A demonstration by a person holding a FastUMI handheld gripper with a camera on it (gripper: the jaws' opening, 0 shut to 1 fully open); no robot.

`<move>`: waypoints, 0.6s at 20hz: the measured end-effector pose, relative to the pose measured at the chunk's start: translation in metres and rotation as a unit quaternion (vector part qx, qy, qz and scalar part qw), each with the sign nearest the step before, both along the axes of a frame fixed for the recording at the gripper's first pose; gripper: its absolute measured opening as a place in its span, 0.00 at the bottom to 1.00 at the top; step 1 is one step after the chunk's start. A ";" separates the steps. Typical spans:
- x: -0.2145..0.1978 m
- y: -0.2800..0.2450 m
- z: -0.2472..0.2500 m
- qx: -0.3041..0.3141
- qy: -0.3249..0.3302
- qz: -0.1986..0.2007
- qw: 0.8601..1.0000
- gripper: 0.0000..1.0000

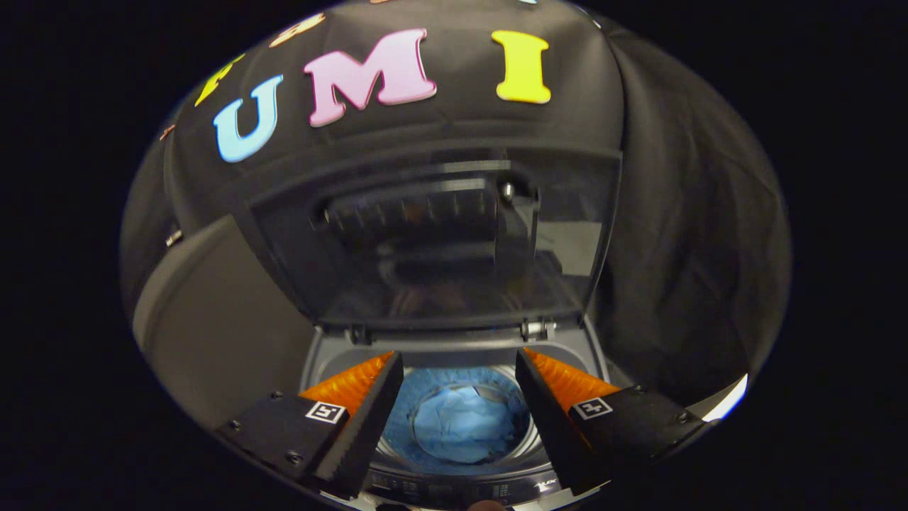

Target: Put the clothes into the washing machine and then close the washing machine lid.

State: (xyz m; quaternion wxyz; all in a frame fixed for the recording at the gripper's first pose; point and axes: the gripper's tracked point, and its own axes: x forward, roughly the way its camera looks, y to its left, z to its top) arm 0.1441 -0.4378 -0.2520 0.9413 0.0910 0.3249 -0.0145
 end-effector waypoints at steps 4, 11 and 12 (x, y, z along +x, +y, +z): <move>0.056 -0.018 0.083 -0.017 -0.108 -0.028 0.994 0.99; 0.141 0.015 0.051 -0.050 -0.042 0.050 0.997 0.99; 0.189 0.009 0.068 -0.029 -0.128 0.020 0.991 0.99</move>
